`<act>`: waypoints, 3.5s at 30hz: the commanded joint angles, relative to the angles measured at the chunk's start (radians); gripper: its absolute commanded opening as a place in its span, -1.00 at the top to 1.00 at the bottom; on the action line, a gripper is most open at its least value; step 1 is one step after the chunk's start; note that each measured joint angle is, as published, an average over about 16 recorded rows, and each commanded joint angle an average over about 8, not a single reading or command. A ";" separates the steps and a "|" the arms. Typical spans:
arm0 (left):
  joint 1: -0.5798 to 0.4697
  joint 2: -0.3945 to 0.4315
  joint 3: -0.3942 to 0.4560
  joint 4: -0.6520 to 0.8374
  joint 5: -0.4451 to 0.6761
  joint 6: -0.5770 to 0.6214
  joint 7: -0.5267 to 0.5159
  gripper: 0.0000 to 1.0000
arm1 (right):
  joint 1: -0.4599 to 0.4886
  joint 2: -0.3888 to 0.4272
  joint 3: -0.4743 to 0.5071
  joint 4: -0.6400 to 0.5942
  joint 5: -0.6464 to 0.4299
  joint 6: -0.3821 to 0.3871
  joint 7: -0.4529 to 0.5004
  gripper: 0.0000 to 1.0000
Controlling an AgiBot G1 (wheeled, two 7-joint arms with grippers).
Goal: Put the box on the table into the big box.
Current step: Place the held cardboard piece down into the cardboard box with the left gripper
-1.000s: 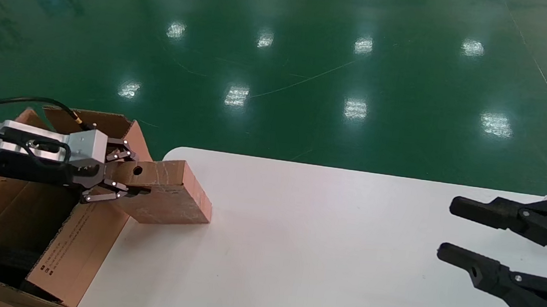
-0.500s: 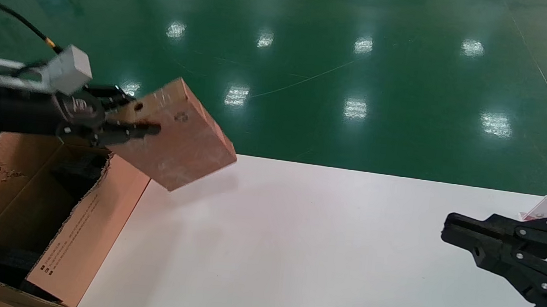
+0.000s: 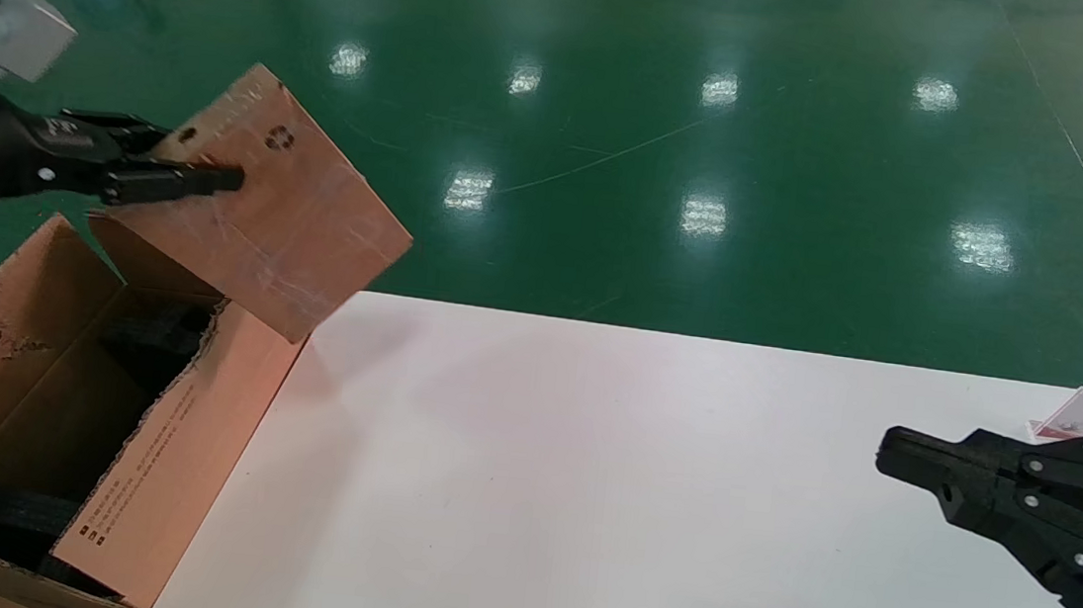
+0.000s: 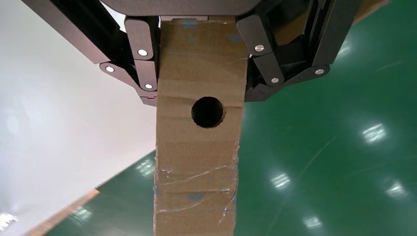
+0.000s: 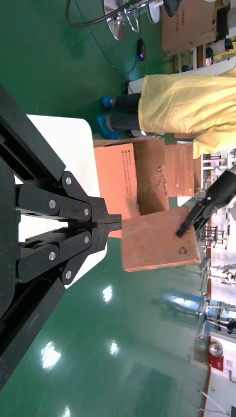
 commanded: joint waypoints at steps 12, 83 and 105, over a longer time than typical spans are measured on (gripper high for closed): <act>-0.163 -0.091 0.066 -0.088 0.107 -0.033 -0.135 1.00 | 0.000 0.000 0.000 0.000 0.000 0.000 0.000 1.00; 0.164 -0.149 0.035 0.310 0.064 -0.513 0.090 1.00 | 0.000 0.000 0.000 0.000 0.000 0.000 0.000 1.00; 0.222 -0.096 -0.072 0.497 -0.051 -0.600 0.299 1.00 | 0.000 0.000 -0.001 0.000 0.000 0.000 0.000 1.00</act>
